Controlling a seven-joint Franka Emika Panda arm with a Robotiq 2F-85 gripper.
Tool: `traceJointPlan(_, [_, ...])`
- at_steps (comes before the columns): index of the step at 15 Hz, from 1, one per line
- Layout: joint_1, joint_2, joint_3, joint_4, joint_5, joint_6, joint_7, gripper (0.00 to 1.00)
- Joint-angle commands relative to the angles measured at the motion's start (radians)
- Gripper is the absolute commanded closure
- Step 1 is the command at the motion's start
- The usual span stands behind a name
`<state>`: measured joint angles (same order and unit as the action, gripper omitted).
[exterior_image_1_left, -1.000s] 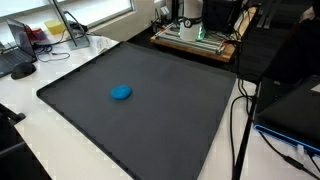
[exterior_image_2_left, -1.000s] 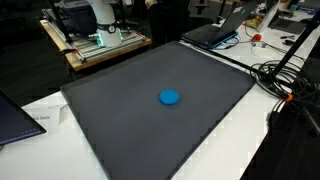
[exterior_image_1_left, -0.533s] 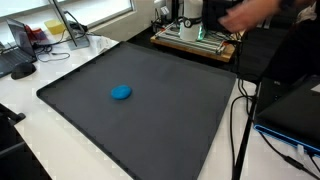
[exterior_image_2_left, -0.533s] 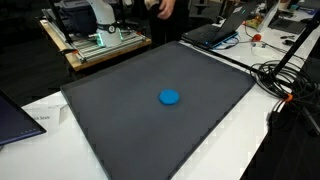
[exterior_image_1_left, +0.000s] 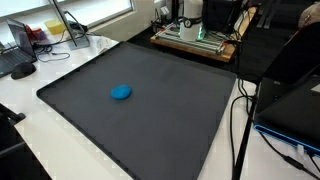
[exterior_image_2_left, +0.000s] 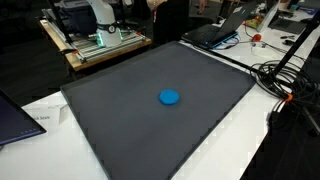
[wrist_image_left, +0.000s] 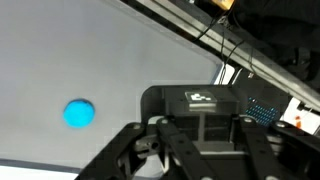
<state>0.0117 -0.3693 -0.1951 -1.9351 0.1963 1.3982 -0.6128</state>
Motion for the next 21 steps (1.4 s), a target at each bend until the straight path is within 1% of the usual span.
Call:
traceJointPlan(1, [-0.016, 0.173, 0.034, 0.109, 0.046, 0.131, 0.183, 0.78])
traceJointPlan(2, [-0.015, 0.213, 0.048, 0.125, 0.042, 0.175, 0.243, 0.78])
traceJointPlan(5, [-0.014, 0.325, 0.092, 0.173, 0.012, 0.261, 0.417, 0.78])
traceJointPlan(7, [-0.012, 0.391, 0.115, 0.206, -0.015, 0.309, 0.486, 0.78])
traceJointPlan(9, [-0.013, 0.455, 0.129, 0.241, -0.059, 0.353, 0.524, 0.78])
traceJointPlan(10, [-0.015, 0.487, 0.132, 0.264, -0.095, 0.354, 0.527, 0.78])
traceJointPlan(11, [-0.019, 0.428, 0.136, 0.195, -0.053, 0.357, 0.495, 0.78])
traceJointPlan(12, [-0.019, 0.449, 0.139, 0.204, -0.060, 0.360, 0.498, 0.53])
traceJointPlan(21, [-0.020, 0.446, 0.140, 0.204, -0.060, 0.360, 0.498, 0.53])
